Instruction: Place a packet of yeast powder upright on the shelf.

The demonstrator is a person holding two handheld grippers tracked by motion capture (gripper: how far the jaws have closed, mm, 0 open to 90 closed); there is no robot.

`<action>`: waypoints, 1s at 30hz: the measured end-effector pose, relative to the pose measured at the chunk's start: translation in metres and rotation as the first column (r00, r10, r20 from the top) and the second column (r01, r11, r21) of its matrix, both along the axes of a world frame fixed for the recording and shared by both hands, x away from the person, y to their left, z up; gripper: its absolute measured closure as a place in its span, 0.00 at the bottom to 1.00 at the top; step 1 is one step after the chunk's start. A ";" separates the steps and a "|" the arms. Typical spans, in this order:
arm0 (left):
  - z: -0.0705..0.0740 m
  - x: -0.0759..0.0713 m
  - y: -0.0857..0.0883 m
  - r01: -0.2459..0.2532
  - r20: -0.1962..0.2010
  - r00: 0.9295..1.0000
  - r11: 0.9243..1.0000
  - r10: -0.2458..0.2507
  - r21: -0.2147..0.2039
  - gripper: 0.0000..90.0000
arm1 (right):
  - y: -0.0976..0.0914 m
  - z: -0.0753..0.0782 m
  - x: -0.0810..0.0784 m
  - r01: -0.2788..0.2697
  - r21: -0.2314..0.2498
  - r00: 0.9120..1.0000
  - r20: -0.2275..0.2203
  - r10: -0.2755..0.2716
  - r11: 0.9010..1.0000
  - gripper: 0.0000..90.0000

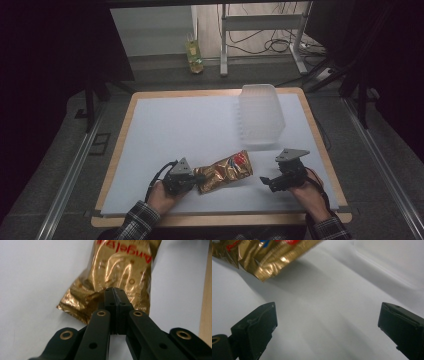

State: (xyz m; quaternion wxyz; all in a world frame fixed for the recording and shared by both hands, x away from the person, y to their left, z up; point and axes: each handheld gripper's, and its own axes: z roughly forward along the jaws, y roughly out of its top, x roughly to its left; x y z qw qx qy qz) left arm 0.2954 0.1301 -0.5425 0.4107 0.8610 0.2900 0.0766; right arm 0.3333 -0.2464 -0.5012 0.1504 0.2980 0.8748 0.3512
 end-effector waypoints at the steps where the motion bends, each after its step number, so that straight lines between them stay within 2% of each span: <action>1: -0.003 -0.001 0.003 0.004 0.002 1.000 1.000 -0.005 0.031 1.00 | 0.000 0.001 -0.001 -0.004 0.007 1.000 0.001 0.004 1.000 0.03; 2: -0.003 -0.001 0.004 -0.004 -0.011 1.000 1.000 0.004 0.018 1.00 | 0.000 0.003 -0.001 -0.005 0.020 1.000 -0.004 0.005 1.000 0.03; 3: -0.003 -0.002 0.002 0.003 0.003 1.000 0.999 -0.003 0.033 1.00 | 0.000 0.004 -0.001 -0.008 0.030 1.000 -0.012 0.008 1.000 0.03; 5: -0.003 -0.002 0.002 0.004 0.005 1.000 1.000 -0.004 0.031 1.00 | 0.001 0.005 -0.001 -0.016 0.048 1.000 -0.021 0.017 0.999 0.03; 9: -0.003 -0.002 0.003 0.007 0.007 1.000 1.000 -0.007 0.030 1.00 | 0.005 0.007 -0.001 -0.039 0.053 0.999 -0.032 0.040 0.998 0.03; 12: -0.003 -0.001 0.003 0.006 0.003 1.000 1.000 -0.006 0.027 1.00 | 0.009 0.008 0.000 -0.053 0.086 0.996 -0.069 0.059 0.995 0.03; 16: -0.003 -0.001 0.003 0.002 0.002 1.000 1.000 -0.002 0.025 1.00 | 0.017 0.007 0.003 -0.075 0.097 0.991 -0.101 0.085 0.992 0.03; 21: -0.003 -0.001 0.003 0.004 0.001 1.000 1.000 -0.004 0.029 1.00 | 0.027 0.008 0.008 -0.078 0.148 0.980 -0.172 0.103 0.986 0.05; 30: -0.003 -0.001 0.003 0.004 0.001 1.000 1.000 -0.004 0.028 1.00 | 0.051 0.006 0.022 -0.085 0.154 0.953 -0.275 0.125 0.984 0.05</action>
